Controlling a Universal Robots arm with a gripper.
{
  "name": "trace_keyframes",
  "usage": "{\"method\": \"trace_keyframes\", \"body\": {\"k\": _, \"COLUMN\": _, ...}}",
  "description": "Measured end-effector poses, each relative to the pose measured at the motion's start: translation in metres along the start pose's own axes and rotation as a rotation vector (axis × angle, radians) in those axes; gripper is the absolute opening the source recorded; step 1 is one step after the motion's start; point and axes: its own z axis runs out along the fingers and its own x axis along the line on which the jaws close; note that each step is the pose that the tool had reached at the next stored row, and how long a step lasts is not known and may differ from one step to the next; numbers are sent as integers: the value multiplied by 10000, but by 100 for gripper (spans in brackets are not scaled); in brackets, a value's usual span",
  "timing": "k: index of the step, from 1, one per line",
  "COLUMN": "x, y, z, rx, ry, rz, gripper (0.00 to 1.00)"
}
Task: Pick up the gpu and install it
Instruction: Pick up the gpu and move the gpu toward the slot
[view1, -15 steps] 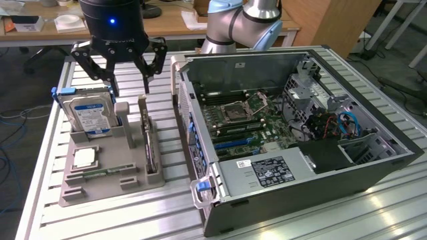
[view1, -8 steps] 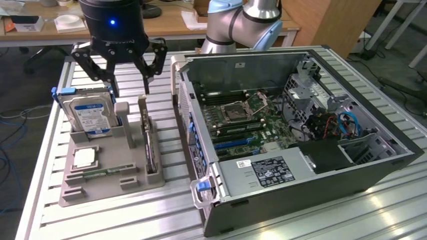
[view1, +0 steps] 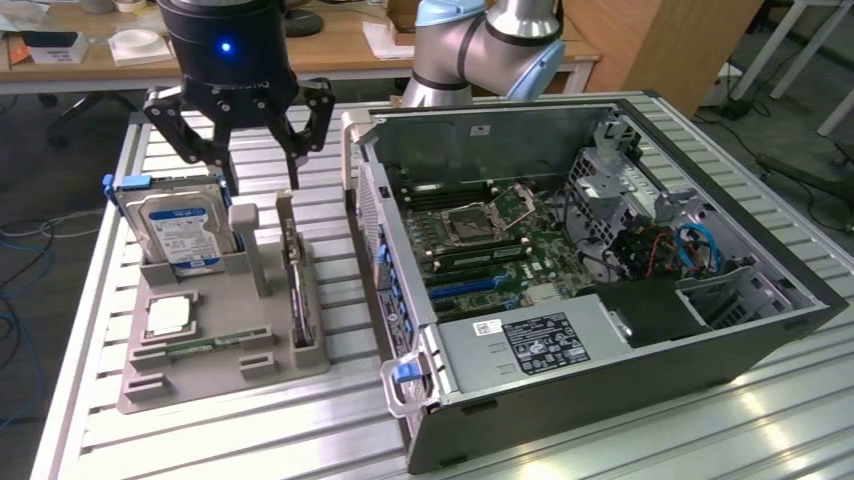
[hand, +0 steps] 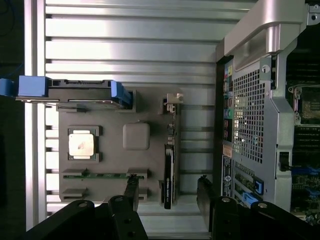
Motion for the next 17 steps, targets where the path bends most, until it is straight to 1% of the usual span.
{"method": "trace_keyframes", "body": {"k": 17, "x": 1, "y": -1, "z": 33, "rx": 0, "ry": -1, "rz": 0, "gripper": 59}}
